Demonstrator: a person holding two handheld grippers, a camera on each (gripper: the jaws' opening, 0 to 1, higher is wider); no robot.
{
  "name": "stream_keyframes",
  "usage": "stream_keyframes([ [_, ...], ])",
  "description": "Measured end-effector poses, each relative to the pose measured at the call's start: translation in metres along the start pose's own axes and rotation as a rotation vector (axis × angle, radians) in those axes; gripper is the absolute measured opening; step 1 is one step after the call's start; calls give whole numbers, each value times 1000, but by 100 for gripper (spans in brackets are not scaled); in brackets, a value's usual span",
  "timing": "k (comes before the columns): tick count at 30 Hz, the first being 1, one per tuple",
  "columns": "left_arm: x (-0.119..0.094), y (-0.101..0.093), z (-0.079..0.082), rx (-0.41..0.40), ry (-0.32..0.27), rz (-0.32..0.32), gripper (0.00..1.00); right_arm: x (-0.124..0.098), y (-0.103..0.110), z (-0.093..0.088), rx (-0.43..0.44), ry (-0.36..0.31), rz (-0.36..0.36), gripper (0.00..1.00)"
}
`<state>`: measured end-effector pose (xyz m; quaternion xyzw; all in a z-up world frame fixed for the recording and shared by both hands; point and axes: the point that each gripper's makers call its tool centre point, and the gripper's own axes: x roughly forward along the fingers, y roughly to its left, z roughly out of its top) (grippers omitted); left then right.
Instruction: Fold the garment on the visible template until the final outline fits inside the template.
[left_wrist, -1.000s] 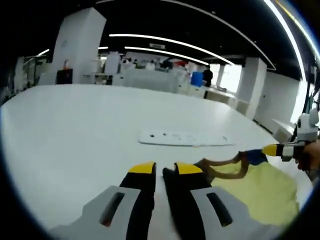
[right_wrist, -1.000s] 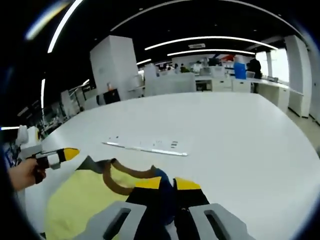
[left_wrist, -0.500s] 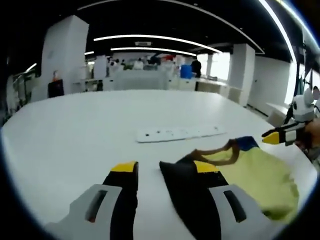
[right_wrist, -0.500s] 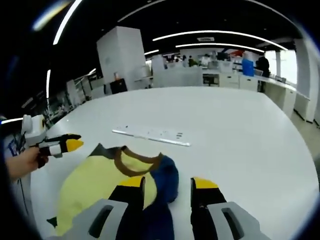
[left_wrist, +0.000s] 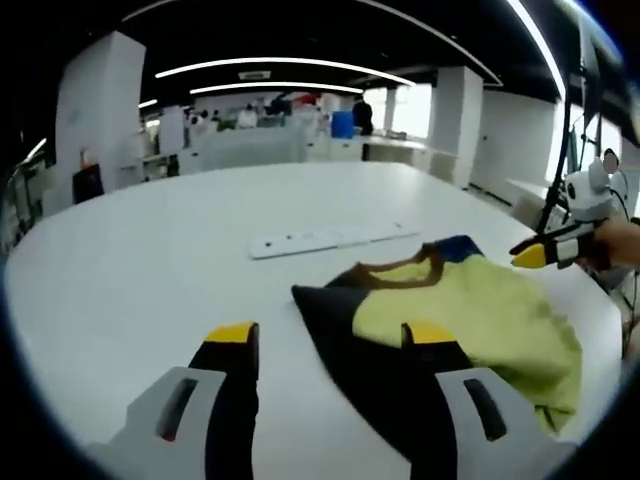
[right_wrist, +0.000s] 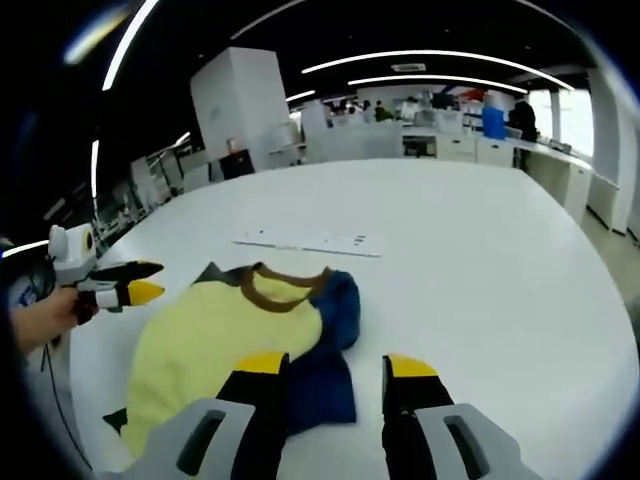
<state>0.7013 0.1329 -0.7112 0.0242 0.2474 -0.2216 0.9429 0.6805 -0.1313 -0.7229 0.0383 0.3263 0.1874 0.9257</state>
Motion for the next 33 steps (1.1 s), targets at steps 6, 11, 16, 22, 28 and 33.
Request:
stream_keyframes([
  [6, -11, -6, -12, -32, 19, -21, 56, -3, -2, -12, -21, 0, -7, 31],
  [11, -19, -19, -25, 24, 53, -57, 55, -2, -3, -25, -29, 22, -10, 29],
  [16, -25, -30, -38, 63, 65, -86, 53, -2, -2, -31, -30, 18, 6, 27],
  [22, -28, -42, -52, 66, 93, -114, 51, 0, 0, -36, -37, 12, 19, 26],
  [28, -32, -49, -72, 108, 129, -102, 46, 5, -1, -43, -52, 16, 20, 24],
  [33, -34, -52, -78, 126, 139, -99, 39, 6, 0, -45, -50, 13, 19, 22],
])
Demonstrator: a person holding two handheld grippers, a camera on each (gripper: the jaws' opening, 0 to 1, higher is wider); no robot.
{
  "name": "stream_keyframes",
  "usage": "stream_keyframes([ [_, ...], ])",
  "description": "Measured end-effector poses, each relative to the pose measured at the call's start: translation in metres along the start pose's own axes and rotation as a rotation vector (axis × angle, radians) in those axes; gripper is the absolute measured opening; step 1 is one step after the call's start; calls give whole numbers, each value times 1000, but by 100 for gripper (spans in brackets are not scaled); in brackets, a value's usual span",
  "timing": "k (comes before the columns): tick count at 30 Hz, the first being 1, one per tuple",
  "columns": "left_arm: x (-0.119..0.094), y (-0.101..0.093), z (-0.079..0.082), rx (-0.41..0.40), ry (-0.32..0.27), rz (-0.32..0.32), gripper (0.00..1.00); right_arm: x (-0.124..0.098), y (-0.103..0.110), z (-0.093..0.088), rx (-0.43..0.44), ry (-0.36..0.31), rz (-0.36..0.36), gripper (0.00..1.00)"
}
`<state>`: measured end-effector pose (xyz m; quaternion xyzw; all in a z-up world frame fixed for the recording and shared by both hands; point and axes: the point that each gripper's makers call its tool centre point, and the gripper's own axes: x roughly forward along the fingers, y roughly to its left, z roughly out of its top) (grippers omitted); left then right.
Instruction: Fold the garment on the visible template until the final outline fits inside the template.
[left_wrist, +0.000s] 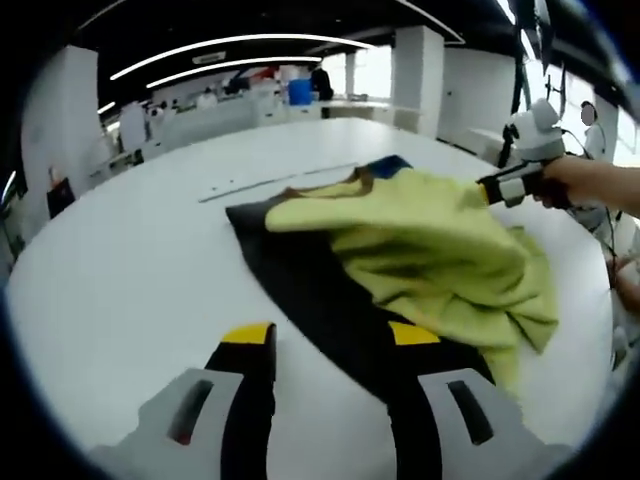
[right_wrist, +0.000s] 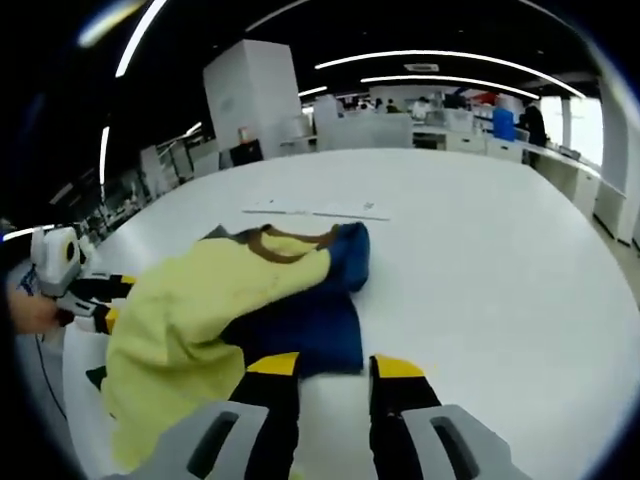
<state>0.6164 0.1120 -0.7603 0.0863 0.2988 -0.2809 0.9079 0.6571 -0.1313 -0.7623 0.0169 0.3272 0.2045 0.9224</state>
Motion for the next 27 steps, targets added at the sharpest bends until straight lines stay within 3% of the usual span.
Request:
stream_keyframes([
  [3, 0, 1, -2, -6, -1, 12, 35, 1, 1, -2, -3, 1, -4, 19],
  [7, 0, -1, -12, 5, 41, 22, 31, 3, 2, -4, -9, 1, -19, 18],
  [14, 0, 0, -10, -31, 31, 37, 28, 5, 2, -5, -32, -2, -45, 15],
  [21, 3, -5, -8, -37, 39, 38, 16, 6, 9, -6, -55, -1, -38, 1],
  [27, 3, 0, -9, -90, 40, 69, 6, 9, 11, -6, -60, -7, -42, 0],
])
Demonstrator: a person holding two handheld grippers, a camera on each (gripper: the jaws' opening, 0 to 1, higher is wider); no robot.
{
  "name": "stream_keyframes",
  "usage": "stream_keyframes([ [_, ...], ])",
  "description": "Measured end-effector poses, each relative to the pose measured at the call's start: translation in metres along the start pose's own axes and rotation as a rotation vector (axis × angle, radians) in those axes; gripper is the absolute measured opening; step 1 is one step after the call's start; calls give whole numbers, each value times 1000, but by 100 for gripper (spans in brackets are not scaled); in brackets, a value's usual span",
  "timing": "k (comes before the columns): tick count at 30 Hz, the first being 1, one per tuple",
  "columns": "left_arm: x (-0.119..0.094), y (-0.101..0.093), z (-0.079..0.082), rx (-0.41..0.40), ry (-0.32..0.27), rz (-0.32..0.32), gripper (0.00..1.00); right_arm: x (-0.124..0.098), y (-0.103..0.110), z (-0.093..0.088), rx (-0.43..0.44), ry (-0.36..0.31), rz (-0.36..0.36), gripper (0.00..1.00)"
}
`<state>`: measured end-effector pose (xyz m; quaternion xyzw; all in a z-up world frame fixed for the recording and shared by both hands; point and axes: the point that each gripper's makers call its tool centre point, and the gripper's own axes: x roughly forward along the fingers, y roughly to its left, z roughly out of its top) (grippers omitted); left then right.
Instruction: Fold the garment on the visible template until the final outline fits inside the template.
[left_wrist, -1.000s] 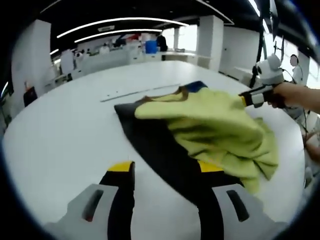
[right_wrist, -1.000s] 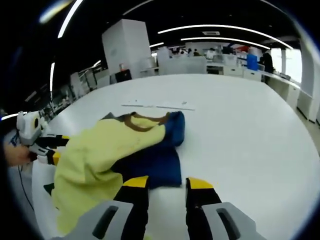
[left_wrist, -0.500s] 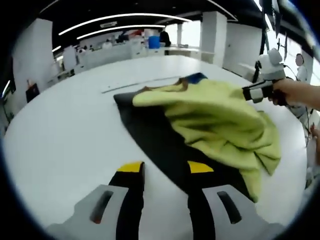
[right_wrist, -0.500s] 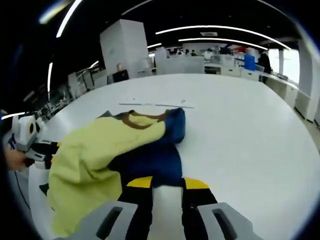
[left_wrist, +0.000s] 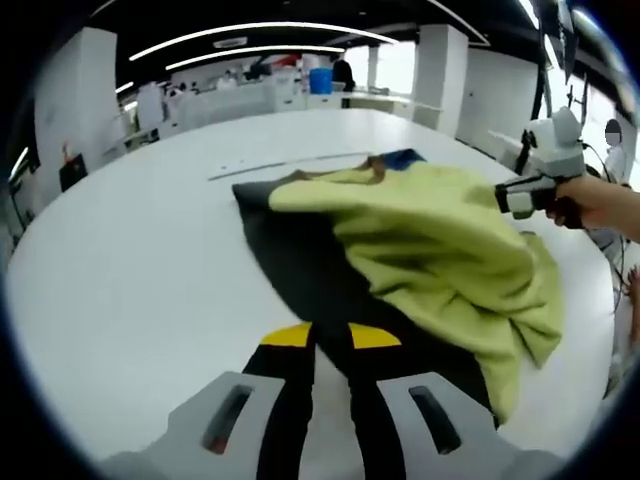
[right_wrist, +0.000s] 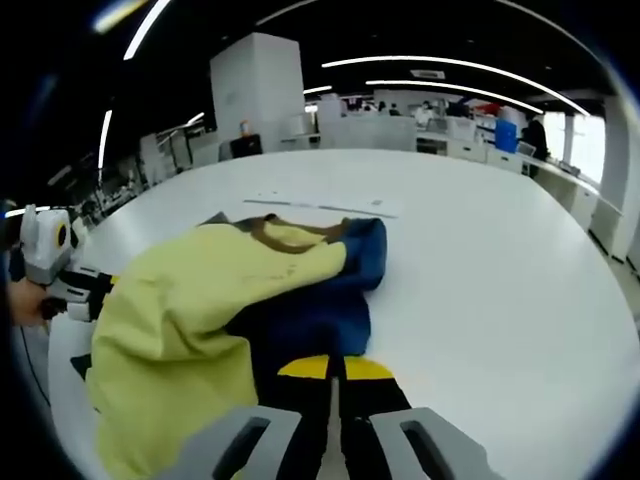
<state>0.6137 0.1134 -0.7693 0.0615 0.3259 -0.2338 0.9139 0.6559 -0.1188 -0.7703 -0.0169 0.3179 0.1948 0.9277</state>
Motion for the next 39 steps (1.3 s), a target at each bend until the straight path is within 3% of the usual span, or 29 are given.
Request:
stream_keyframes([
  [2, 0, 1, 0, -39, -3, -2, 0, 1, 0, 1, 0, -2, -2, 0],
  [10, 1, 0, 0, -58, 4, -6, 0, -5, -3, 8, 10, -23, 3, 0],
  [19, -15, -1, 25, -104, -87, -42, 0, -21, -13, 23, -14, -59, -11, 0],
  [24, -20, -3, 30, -157, -115, -65, 0, -27, -18, 25, -11, -62, -9, 0],
  [29, -19, -4, 28, -138, -105, -55, 0, -26, -14, 25, -5, -63, -6, 0],
  [39, -31, 8, 35, -152, -130, -37, 0, -34, -30, 28, 23, -64, -35, 0],
])
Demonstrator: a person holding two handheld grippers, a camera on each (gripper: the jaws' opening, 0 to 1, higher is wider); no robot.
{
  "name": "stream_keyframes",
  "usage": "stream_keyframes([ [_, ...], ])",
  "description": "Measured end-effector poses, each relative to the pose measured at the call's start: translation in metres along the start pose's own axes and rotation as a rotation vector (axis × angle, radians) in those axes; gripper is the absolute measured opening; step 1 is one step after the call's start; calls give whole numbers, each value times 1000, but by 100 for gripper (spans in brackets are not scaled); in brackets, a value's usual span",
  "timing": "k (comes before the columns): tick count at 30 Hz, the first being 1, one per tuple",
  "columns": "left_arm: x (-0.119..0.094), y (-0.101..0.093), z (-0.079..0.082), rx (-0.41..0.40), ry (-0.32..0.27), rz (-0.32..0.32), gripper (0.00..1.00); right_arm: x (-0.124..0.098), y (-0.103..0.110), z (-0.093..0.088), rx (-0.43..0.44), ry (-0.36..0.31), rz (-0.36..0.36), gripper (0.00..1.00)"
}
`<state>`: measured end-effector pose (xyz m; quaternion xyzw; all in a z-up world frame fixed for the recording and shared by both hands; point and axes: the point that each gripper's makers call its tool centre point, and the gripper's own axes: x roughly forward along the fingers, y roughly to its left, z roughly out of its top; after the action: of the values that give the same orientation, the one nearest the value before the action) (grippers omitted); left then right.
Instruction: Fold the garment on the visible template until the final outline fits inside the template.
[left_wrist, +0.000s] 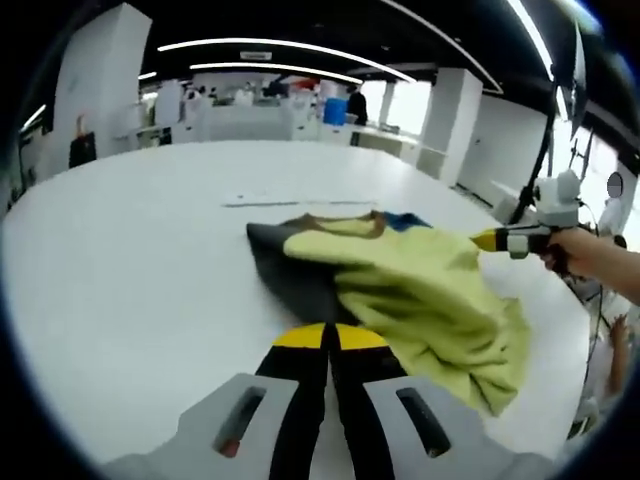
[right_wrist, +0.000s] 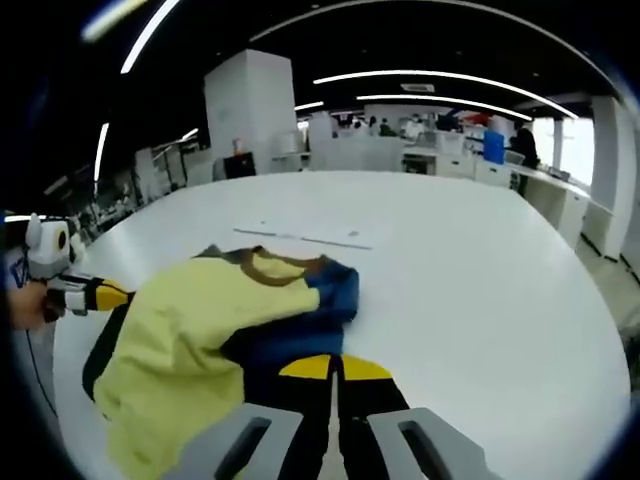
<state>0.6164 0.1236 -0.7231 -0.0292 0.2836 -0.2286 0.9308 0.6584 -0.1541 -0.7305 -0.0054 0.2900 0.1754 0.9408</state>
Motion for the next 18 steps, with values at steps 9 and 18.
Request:
stream_keyframes([
  [9, -10, 27, 0, 8, 15, 50, 0, -7, -18, 1, 24, 18, -32, 0],
  [18, -16, 54, -5, 42, 46, 119, 0, -15, -33, -4, 16, 56, -67, 0],
])
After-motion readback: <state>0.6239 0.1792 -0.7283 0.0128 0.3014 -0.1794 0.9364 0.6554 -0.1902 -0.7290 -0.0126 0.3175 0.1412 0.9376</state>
